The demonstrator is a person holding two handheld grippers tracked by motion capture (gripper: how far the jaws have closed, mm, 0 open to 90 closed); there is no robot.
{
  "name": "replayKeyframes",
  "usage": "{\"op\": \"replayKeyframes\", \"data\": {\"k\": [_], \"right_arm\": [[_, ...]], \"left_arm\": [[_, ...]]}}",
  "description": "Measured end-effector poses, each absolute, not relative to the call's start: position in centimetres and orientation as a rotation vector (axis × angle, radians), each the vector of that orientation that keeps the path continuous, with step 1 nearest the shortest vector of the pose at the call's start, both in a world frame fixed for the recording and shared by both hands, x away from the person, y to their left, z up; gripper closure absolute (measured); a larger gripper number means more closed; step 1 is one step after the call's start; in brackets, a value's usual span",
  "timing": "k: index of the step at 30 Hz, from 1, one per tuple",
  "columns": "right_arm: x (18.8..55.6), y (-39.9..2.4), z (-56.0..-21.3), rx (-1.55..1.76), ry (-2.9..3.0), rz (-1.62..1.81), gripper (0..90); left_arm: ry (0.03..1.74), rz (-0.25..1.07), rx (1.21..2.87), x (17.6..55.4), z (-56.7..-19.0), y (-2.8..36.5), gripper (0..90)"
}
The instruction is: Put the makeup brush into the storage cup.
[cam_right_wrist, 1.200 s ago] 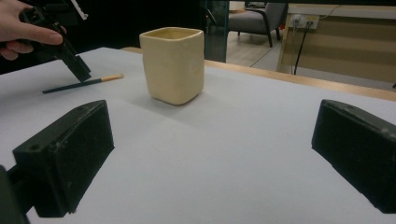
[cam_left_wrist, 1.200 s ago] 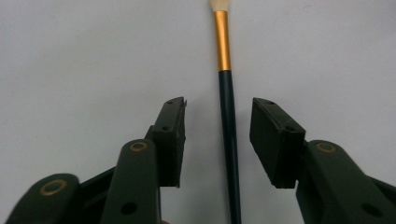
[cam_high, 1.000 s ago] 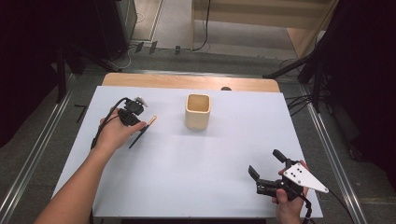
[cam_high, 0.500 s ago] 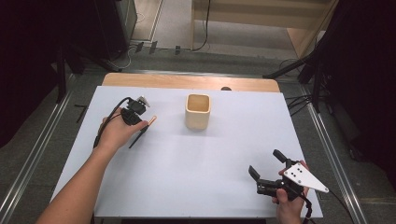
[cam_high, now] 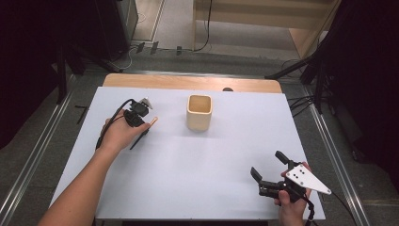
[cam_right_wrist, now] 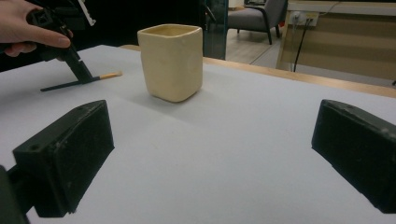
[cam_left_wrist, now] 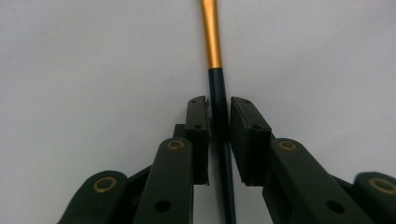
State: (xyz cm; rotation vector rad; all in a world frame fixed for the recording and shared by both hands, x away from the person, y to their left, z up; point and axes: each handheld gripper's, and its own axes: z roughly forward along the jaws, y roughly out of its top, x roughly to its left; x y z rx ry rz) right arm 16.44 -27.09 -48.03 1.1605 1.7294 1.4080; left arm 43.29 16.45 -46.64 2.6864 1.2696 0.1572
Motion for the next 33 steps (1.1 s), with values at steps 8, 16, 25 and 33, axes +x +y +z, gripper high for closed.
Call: {"op": "replayKeyframes", "data": {"k": [8, 16, 25, 33], "right_arm": [[16.5, -27.0, -48.1, 1.157, 1.736, 1.405, 0.0], [16.6, -27.0, -48.1, 1.160, 1.738, 1.403, 0.0], [16.6, -27.0, -48.2, 1.162, 1.738, 1.404, 0.0], [16.6, -27.0, -48.2, 1.166, 1.738, 1.405, 0.0]], "left_arm": [[1.281, 0.141, 2.679, 43.4, -46.7, 16.5, 83.4], [1.272, 0.125, 2.674, 43.5, -46.7, 16.7, 84.4], [1.280, 0.102, 2.648, 43.7, -46.6, 17.0, 84.5], [1.289, 0.121, 2.591, 43.7, -46.0, 17.3, 84.5]]}}
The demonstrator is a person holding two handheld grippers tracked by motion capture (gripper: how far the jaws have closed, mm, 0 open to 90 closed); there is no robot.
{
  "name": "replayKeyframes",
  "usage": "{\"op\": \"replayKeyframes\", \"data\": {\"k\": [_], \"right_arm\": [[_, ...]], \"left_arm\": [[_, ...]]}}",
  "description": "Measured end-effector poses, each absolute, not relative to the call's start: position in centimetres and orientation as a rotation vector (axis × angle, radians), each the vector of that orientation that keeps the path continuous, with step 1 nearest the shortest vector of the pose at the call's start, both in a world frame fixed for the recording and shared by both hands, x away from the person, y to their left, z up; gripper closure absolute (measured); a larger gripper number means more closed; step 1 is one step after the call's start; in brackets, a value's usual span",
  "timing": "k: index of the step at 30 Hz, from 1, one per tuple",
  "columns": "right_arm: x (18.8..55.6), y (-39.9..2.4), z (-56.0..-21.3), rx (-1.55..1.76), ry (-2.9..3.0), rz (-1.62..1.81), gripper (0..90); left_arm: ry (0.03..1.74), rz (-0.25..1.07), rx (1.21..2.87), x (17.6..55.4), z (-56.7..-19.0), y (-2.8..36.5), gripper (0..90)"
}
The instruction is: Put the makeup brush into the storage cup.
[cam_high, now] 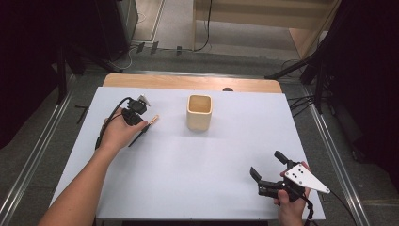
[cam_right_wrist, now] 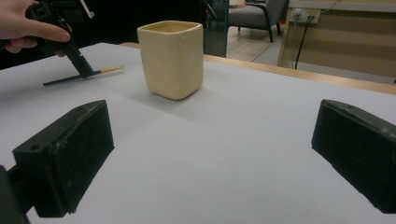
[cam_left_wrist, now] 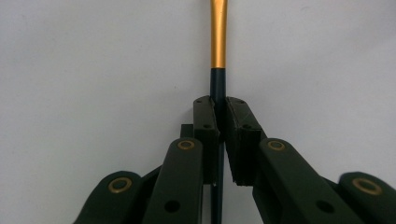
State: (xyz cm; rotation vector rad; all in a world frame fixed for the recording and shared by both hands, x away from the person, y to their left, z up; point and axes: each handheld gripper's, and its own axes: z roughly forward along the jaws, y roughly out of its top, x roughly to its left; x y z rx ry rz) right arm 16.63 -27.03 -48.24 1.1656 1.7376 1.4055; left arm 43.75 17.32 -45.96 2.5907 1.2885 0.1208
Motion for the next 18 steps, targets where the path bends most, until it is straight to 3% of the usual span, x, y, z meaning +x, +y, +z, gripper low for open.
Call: {"op": "replayKeyframes", "data": {"k": [18], "right_arm": [[16.8, -26.7, -48.3, 1.159, 1.744, 1.405, 0.0]], "left_arm": [[1.255, 0.185, 2.308, 43.0, -42.3, 19.1, 84.5]]}}
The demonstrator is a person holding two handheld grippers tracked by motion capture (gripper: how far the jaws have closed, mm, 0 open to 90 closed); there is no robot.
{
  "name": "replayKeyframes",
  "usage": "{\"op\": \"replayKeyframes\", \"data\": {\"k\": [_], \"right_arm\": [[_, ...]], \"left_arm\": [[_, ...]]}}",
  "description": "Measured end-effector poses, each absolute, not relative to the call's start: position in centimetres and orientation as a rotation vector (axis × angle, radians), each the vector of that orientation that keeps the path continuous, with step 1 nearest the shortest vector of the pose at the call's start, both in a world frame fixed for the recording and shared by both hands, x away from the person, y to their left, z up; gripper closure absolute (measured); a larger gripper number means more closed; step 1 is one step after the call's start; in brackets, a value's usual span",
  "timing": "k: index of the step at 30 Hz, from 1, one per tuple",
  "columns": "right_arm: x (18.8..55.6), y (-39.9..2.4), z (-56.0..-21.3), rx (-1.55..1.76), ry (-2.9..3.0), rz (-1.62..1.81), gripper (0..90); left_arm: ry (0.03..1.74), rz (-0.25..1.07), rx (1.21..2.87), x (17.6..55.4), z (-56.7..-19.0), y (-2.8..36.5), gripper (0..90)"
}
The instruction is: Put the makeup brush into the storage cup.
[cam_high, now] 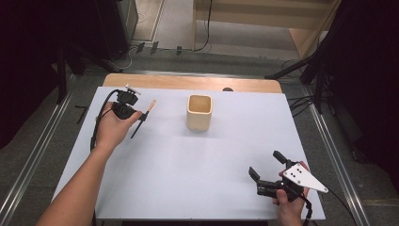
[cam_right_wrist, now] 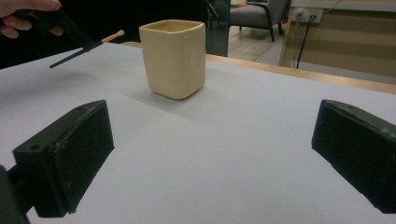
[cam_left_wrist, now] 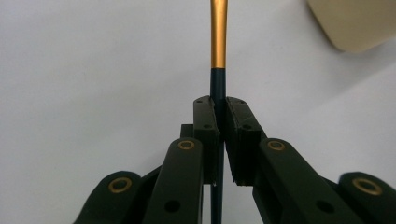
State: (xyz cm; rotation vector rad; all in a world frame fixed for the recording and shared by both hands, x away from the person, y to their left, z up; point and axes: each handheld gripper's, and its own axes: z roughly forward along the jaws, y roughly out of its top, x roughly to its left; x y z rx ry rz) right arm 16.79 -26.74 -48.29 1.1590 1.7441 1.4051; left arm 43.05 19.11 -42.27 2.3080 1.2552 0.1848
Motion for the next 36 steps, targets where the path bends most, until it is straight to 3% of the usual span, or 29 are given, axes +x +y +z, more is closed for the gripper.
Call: {"op": "replayKeyframes", "data": {"k": [36], "right_arm": [[16.7, -26.6, -48.3, 1.140, 1.750, 1.410, 0.0]], "left_arm": [[1.046, 0.346, 1.956, 40.5, -37.4, 18.0, 84.5]]}}
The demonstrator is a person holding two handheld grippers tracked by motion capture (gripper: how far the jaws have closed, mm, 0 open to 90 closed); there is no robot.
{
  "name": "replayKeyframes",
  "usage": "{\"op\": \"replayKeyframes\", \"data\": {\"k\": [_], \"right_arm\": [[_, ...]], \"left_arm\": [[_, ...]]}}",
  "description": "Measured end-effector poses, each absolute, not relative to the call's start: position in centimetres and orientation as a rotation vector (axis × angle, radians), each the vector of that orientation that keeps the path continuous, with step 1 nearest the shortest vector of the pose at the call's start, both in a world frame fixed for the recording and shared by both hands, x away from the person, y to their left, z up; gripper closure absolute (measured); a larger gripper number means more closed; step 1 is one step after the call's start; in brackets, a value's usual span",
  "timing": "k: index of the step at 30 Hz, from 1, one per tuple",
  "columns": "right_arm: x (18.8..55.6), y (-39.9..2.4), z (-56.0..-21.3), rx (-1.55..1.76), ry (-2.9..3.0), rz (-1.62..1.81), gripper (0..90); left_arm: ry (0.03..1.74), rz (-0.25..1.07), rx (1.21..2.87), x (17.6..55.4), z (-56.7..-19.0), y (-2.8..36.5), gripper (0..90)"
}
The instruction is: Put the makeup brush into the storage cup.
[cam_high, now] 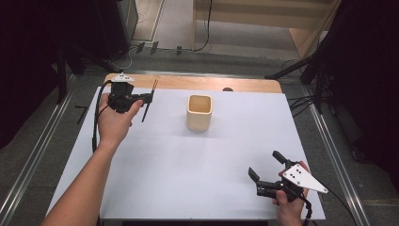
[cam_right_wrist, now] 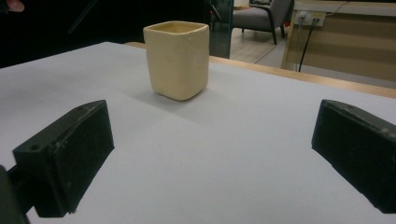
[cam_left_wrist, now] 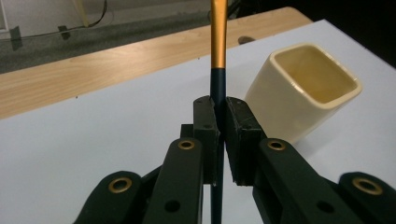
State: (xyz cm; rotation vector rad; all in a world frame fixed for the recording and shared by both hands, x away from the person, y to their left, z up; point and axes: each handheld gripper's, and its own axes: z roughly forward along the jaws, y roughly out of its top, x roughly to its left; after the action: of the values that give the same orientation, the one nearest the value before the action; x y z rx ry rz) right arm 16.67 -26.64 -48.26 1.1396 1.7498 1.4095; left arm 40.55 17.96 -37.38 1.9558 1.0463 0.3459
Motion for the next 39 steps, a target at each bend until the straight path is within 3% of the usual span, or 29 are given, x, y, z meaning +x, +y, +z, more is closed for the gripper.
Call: {"op": "replayKeyframes", "data": {"k": [39], "right_arm": [[16.7, -26.9, -48.3, 1.142, 1.748, 1.411, 0.0]], "left_arm": [[0.806, 0.426, 1.625, 40.7, -37.6, 14.3, 84.4]]}}
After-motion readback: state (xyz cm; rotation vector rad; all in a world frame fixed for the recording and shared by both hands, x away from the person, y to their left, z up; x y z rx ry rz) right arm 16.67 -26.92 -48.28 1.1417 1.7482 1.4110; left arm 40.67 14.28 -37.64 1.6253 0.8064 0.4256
